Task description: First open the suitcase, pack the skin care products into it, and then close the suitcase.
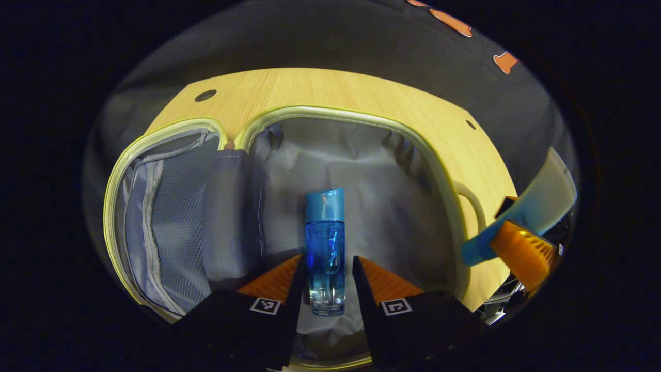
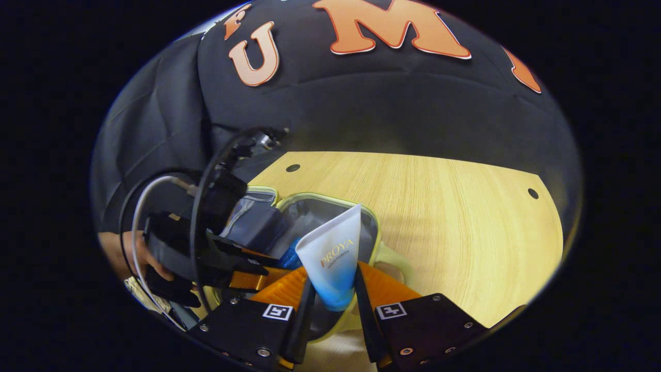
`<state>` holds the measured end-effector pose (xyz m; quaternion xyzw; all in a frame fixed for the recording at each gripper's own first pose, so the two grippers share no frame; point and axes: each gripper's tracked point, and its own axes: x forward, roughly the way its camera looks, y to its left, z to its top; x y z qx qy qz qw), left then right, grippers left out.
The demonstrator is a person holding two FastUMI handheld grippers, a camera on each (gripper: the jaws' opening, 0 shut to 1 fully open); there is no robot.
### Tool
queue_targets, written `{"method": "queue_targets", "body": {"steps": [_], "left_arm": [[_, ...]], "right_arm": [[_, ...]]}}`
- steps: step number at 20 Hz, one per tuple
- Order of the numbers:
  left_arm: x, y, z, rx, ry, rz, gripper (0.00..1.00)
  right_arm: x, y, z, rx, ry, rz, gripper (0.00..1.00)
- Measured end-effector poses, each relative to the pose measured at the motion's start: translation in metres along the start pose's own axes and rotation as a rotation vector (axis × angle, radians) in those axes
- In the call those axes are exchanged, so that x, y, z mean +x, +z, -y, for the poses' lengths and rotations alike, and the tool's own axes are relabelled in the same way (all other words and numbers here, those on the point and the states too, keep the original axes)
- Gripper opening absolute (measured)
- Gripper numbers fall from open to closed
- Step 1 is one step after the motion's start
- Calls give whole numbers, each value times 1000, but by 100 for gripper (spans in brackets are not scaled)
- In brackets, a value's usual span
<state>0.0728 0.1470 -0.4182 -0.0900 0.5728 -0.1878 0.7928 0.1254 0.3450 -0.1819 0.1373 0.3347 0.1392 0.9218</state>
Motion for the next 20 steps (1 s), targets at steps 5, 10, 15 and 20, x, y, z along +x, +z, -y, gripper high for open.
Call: {"method": "queue_targets", "body": {"steps": [5,10,15,20], "left_arm": [[-55,23,-12,41,29,169,83],[-129,49,-58,-27,109,269,90],[-177,50,-119,-136,223,318,93],[-210,45,-186,-240,358,383,93]], "right_arm": [[13,-6,-11,16,17,-39,45],[20,-19,-17,10,20,-93,45],[27,-37,-17,-10,12,-175,45],[27,-50,-17,-21,-8,-241,45]]}}
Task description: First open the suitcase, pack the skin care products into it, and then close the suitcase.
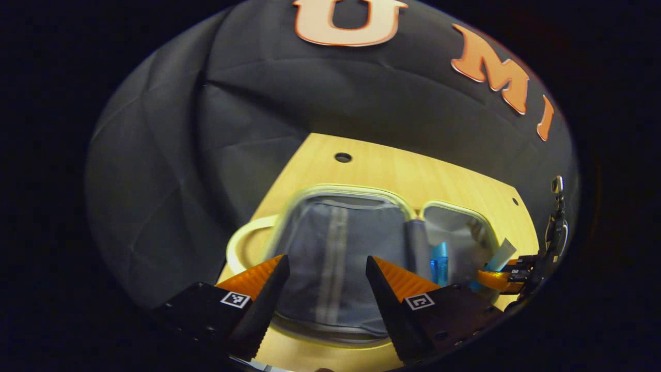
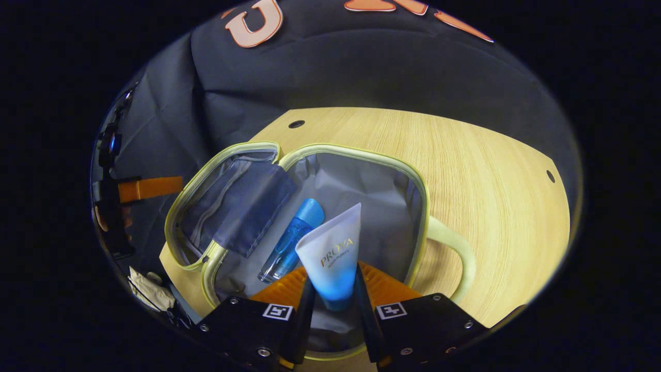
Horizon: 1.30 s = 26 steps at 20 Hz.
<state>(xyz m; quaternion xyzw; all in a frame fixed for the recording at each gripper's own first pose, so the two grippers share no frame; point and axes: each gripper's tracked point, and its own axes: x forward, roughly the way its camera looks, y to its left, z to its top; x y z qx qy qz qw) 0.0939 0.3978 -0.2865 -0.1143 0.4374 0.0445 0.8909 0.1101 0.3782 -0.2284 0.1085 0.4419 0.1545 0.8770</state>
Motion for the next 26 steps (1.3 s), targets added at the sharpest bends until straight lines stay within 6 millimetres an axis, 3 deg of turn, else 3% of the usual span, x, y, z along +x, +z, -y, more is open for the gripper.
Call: {"method": "queue_targets", "body": {"steps": [1,2,4,5,9,10,13,14,15,18,21,22,25,26], "left_arm": [[1,0,-12,-19,20,5,88],[0,-3,-25,-37,43,7,93],[4,-9,-49,-70,79,6,93],[9,-11,-57,-90,85,8,97],[23,-15,-88,-220,98,29,89],[25,-17,-98,-273,92,31,93],[30,-20,-121,-425,64,18,93],[34,-23,-125,-448,61,5,93],[38,-28,-130,-457,63,-16,93],[59,-35,-116,-521,-20,-56,93],[76,-40,-116,-572,-82,-86,93],[82,-39,-112,-599,-108,-94,87],[96,-40,-97,-654,-204,-136,48],[100,-39,-96,-661,-218,-128,23]], "right_arm": [[2,-2,2,-3,-19,-15,45],[4,-8,5,-9,-43,-42,45],[9,-14,6,-12,-70,-86,45],[12,-11,3,-7,-69,-83,45],[12,-11,5,19,-85,-86,48],[10,-9,6,18,-85,-76,49],[3,-2,6,15,-88,-45,60],[-1,-1,6,13,-86,-38,60],[-6,0,5,9,-78,-37,69],[-26,9,8,-20,-89,10,88],[-47,26,15,-39,-108,88,91],[-56,31,20,-44,-119,112,93],[-80,42,37,-58,-152,163,93],[-86,45,40,-62,-165,177,93]]}}
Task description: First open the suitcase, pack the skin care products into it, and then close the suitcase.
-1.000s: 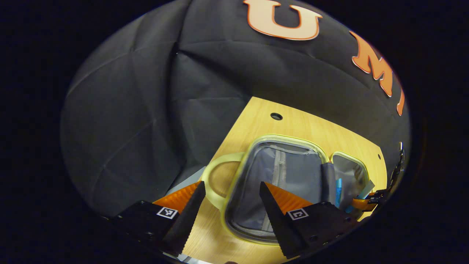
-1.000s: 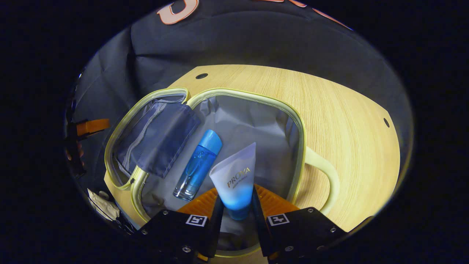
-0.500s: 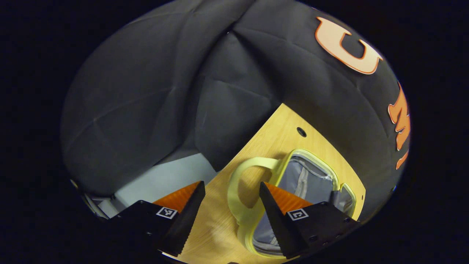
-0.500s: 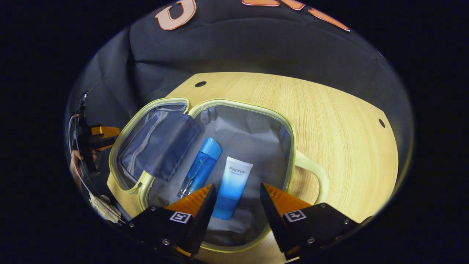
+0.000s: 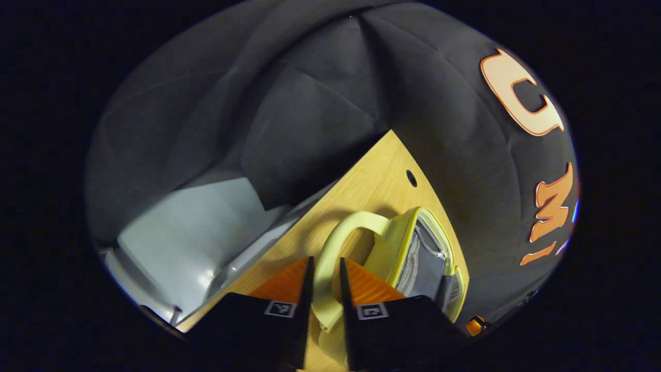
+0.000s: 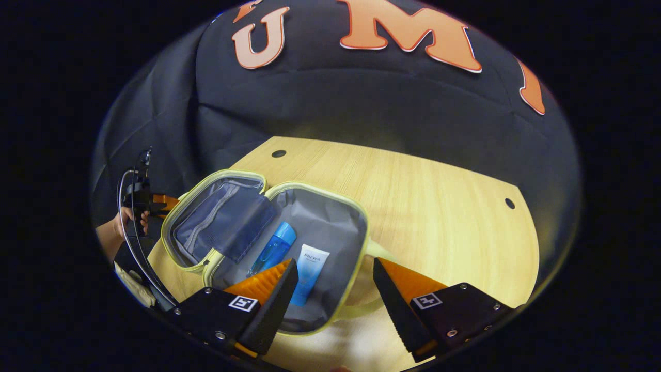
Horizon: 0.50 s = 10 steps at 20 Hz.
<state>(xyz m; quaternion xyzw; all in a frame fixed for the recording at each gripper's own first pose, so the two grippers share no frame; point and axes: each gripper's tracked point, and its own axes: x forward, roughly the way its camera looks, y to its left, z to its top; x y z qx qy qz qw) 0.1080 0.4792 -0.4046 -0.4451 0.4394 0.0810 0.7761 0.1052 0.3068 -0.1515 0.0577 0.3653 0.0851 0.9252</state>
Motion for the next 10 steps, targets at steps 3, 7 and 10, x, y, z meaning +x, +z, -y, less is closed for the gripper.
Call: {"method": "queue_targets", "body": {"steps": [3,7,10], "left_arm": [[-15,15,24,23,-108,67,25],[-38,26,46,62,-98,124,5],[-61,34,72,130,-128,177,5]], "right_arm": [[-16,7,19,-10,-47,40,93],[-36,15,35,-42,-75,94,93],[-45,23,45,-65,-97,135,93]]}}
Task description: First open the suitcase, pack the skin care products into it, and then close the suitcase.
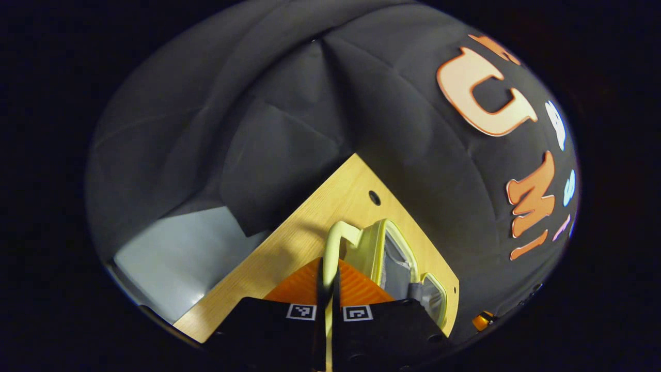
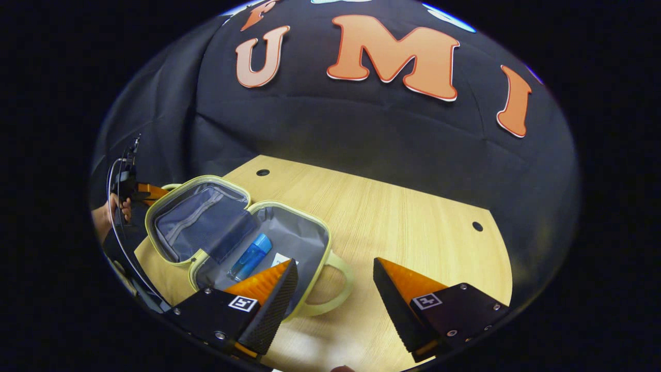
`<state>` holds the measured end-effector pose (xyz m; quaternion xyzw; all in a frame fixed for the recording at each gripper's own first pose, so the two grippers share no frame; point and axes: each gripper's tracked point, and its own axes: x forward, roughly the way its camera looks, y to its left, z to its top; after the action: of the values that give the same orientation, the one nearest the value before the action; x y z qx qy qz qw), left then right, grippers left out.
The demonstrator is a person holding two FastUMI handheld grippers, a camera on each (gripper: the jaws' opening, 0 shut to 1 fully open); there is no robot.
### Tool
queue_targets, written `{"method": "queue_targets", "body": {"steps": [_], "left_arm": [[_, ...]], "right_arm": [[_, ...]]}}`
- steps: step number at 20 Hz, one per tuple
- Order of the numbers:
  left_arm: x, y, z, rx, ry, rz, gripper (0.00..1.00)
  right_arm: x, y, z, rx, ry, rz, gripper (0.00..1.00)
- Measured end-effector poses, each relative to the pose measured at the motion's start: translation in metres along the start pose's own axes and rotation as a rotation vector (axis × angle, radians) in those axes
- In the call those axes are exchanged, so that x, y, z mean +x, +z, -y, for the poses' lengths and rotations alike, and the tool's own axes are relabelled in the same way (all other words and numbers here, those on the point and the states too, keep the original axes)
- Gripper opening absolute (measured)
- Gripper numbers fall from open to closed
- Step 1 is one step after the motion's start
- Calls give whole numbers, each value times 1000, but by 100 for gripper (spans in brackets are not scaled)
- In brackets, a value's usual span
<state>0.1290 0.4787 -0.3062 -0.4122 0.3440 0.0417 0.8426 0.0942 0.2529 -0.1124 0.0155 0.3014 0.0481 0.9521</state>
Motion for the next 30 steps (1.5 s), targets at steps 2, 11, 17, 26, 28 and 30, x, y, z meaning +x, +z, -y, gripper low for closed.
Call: {"method": "queue_targets", "body": {"steps": [2,11,17,26,28,30], "left_arm": [[-17,12,28,31,-39,35,4],[-77,23,183,277,-157,132,2],[-101,-16,269,378,-204,148,4],[-98,-98,355,457,-230,129,5],[-94,-118,367,469,-226,123,5],[-89,-141,381,478,-237,100,5]], "right_arm": [[-7,4,3,-7,-3,17,93],[-53,32,28,13,25,171,94],[-74,29,68,-2,19,237,93],[-96,20,125,27,7,302,93],[-100,16,137,32,7,306,93],[-103,12,149,33,2,307,93]]}}
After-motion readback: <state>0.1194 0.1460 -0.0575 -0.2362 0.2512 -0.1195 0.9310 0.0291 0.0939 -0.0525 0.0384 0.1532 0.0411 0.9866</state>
